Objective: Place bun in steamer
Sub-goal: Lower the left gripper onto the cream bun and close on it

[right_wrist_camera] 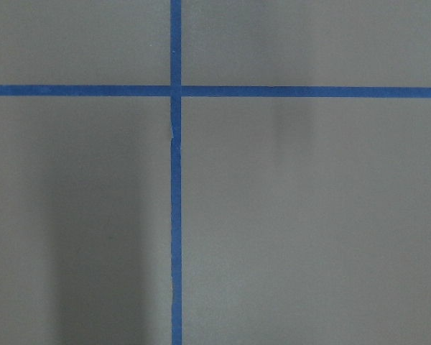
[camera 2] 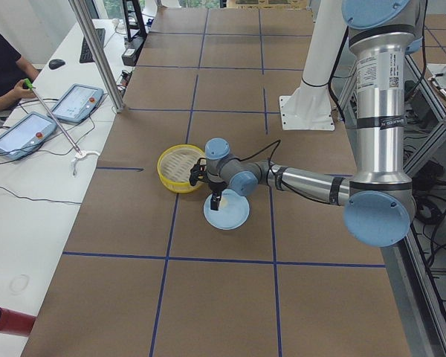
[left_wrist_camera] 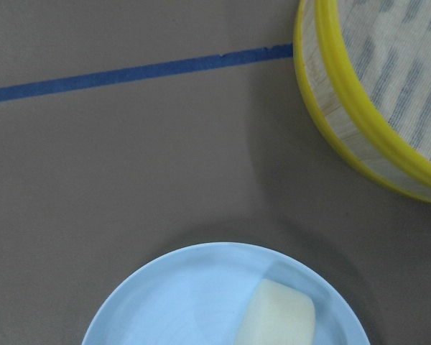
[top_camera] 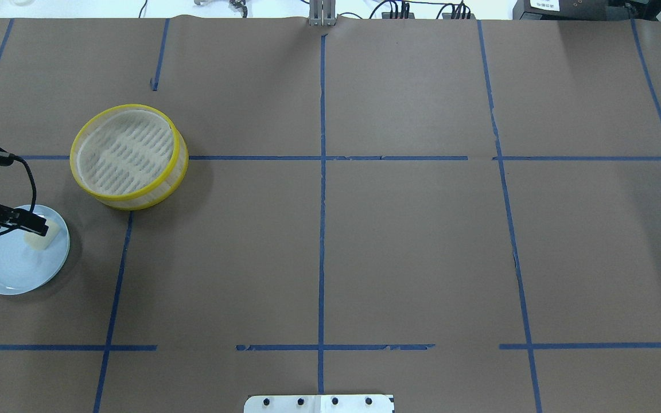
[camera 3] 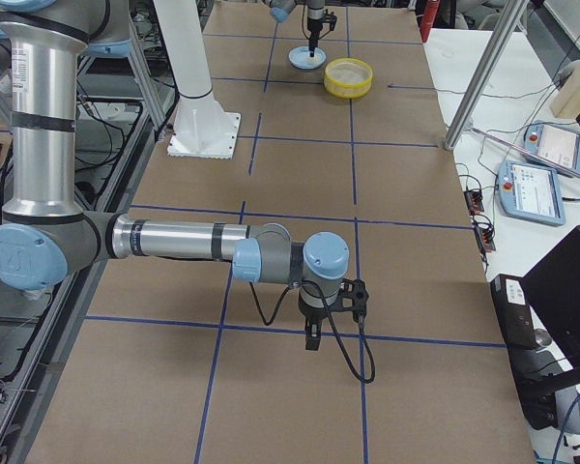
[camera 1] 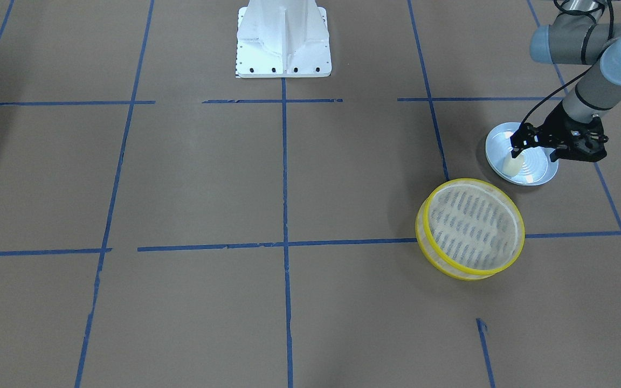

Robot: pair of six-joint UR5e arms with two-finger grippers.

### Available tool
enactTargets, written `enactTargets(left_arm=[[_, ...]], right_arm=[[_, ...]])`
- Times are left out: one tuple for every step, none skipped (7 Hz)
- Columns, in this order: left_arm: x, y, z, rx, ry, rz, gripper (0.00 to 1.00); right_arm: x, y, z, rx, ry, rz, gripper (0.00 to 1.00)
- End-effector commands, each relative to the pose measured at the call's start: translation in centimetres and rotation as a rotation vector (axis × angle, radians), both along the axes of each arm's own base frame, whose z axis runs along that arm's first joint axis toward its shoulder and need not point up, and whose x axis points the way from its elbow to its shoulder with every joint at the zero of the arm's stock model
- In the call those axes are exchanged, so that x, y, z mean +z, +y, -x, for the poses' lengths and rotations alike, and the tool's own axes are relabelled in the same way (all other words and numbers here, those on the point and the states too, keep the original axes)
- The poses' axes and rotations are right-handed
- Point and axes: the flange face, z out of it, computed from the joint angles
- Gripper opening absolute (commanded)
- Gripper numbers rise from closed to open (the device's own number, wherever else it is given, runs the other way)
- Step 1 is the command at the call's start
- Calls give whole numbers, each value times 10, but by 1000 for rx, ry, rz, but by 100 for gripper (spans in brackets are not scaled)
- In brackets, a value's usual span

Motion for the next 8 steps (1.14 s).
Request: enactTargets(left_arm=[[4,1,-9,10,-2,10,100],[4,4,-19,31,-3,9,100],[8,4,-21,34,-6,14,100],[8,0,-25,36,-6,14,99],[7,1,-25,38,-5,13,97],[8,0,-25,37,-7,11,93],[8,0,-25,37,-7,11,86],[7,0,-25,39,-5,9,77]], right_arm=[[0,0,0,-1,0,0,100],[0,0,0,1,0,0,100],[0,0,0,-1,0,0,100],[0,0,0,1,0,0,100],[0,0,0,-1,0,0,100],[0,0,0,1,0,0,100],[0,0,0,-1,0,0,100],[0,0,0,-1,0,0,100]])
